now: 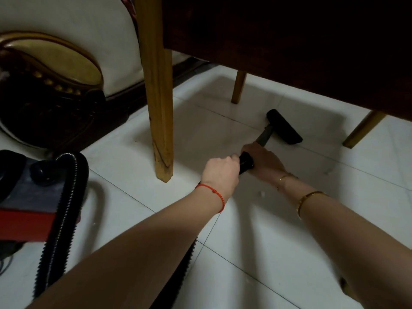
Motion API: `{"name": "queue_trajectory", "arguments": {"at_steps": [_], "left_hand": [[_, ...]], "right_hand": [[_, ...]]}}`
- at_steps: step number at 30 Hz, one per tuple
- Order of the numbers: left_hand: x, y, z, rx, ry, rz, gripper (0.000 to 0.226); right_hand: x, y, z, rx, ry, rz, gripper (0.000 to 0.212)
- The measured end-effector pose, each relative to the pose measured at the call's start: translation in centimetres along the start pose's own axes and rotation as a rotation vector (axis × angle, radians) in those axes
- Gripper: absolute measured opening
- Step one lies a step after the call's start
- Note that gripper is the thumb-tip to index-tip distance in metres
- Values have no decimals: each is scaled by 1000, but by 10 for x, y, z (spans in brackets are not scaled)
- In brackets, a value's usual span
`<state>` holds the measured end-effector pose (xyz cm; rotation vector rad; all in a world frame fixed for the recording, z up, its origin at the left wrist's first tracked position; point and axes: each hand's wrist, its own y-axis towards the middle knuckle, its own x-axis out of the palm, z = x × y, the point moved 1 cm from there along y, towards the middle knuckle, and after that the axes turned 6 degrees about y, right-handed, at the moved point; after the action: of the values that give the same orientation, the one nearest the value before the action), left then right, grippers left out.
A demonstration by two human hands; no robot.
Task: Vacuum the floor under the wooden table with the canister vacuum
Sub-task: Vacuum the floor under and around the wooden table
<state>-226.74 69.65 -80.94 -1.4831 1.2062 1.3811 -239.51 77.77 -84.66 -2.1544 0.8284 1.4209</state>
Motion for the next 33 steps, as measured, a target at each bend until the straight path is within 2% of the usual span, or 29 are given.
{"name": "queue_trajectory", "arguments": {"at_steps": [6,18,25,33], "left_hand": [[-5,-33,-4,43,14,2,27],[-16,-108,-51,37,53,39,23],[-10,-104,-41,39,56,30,23],[-1,-51,9,53,1,6,23]], "right_hand": [[3,-33,-12,-82,-51,38,14],[33,-76,-84,-200,-204,238,24],[32,-80,-79,-128,-156,230,22],[13,-62,-20,37,-18,101,19]]}}
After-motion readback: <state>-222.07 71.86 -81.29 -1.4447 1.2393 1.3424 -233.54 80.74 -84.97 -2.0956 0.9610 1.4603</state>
